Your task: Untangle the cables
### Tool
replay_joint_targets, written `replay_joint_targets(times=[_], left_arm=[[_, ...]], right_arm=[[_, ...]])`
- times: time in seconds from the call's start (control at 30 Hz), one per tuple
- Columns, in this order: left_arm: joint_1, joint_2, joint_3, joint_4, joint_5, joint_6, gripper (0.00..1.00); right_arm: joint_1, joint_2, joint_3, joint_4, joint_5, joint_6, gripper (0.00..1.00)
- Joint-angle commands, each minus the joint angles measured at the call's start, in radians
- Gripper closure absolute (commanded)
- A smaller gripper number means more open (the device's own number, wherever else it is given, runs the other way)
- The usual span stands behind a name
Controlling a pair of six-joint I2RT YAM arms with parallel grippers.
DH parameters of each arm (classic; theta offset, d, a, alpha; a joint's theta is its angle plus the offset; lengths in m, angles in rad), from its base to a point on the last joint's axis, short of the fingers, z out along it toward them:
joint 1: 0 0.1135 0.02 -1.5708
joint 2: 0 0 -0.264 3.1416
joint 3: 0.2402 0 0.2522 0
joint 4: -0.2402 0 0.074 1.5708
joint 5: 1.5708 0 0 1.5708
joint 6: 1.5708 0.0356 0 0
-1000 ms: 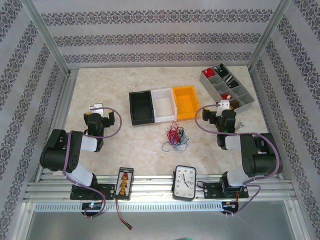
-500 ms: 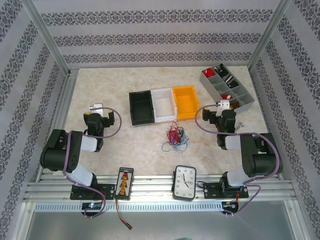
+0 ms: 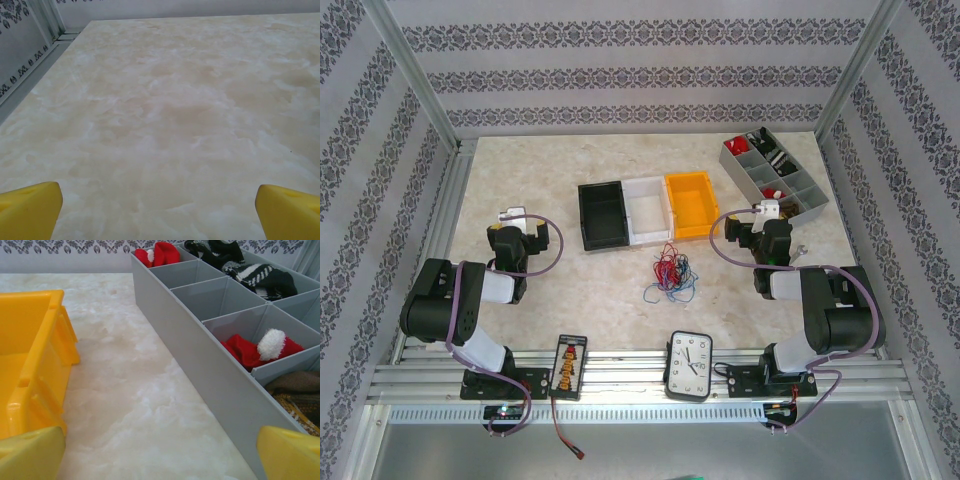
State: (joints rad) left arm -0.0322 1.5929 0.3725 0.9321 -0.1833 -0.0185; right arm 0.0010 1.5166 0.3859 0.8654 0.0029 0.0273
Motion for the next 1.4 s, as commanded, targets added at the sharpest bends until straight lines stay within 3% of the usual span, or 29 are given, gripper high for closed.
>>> replay_joint_targets(times=[0.0, 0.1, 0.2, 0.23, 0.33, 0.37, 0.47, 0.57, 0.7, 0.87, 0.97, 1.1, 1.2, 1.37], left_arm=[[0.009, 0.001, -0.004, 0.057, 0.016, -0.012, 0.01], [0.009, -0.017, 0.013, 0.020, 0.052, 0.003, 0.01], [-0.013, -0.146, 0.152, -0.341, 0.056, 0.033, 0.01], [-0.028, -0.181, 0.200, -0.428, 0.008, 0.023, 0.01], [-0.050, -0.249, 0.234, -0.469, -0.006, -0.030, 0.01], [-0.075, -0.263, 0.236, -0.469, -0.041, -0.029, 0.01], [-0.200, -0.265, 0.242, -0.450, -0.221, -0.004, 0.01], [-0.347, -0.234, 0.313, -0.555, -0.263, -0.034, 0.01], [-0.531, -0.170, 0.398, -0.659, -0.177, -0.131, 0.01], [-0.705, -0.090, 0.454, -0.711, 0.005, -0.167, 0.01], [-0.731, -0.060, 0.465, -0.735, 0.145, -0.194, 0.01], [-0.736, -0.043, 0.471, -0.765, 0.323, -0.198, 0.01], [-0.738, -0.016, 0.474, -0.762, 0.374, -0.202, 0.00], [-0.738, 0.046, 0.517, -0.740, 0.443, -0.229, 0.12]], right_arm=[[-0.029, -0.002, 0.001, 0.033, -0.071, 0.019, 0.02], [-0.025, -0.002, 0.003, 0.030, -0.066, 0.015, 0.02], [-0.023, -0.042, 0.012, -0.005, -0.067, 0.017, 0.09], [-0.013, -0.095, 0.039, -0.105, -0.045, 0.010, 0.11], [0.050, -0.220, 0.159, -0.455, 0.118, 0.050, 0.26], [0.078, -0.241, 0.163, -0.465, 0.149, 0.059, 0.32], [0.195, -0.298, 0.189, -0.555, 0.224, 0.066, 0.32], [0.311, -0.330, 0.246, -0.700, 0.231, 0.114, 0.31], [0.443, -0.362, 0.261, -0.793, 0.232, 0.168, 0.30], [0.444, -0.374, 0.230, -0.836, 0.101, 0.348, 0.31], [0.432, -0.368, 0.199, -0.852, 0.033, 0.418, 0.36], [0.376, -0.347, 0.176, -0.882, -0.162, 0.475, 0.44], [0.352, -0.322, 0.171, -0.926, -0.246, 0.481, 0.47], [0.334, -0.298, 0.156, -0.929, -0.312, 0.493, 0.56]])
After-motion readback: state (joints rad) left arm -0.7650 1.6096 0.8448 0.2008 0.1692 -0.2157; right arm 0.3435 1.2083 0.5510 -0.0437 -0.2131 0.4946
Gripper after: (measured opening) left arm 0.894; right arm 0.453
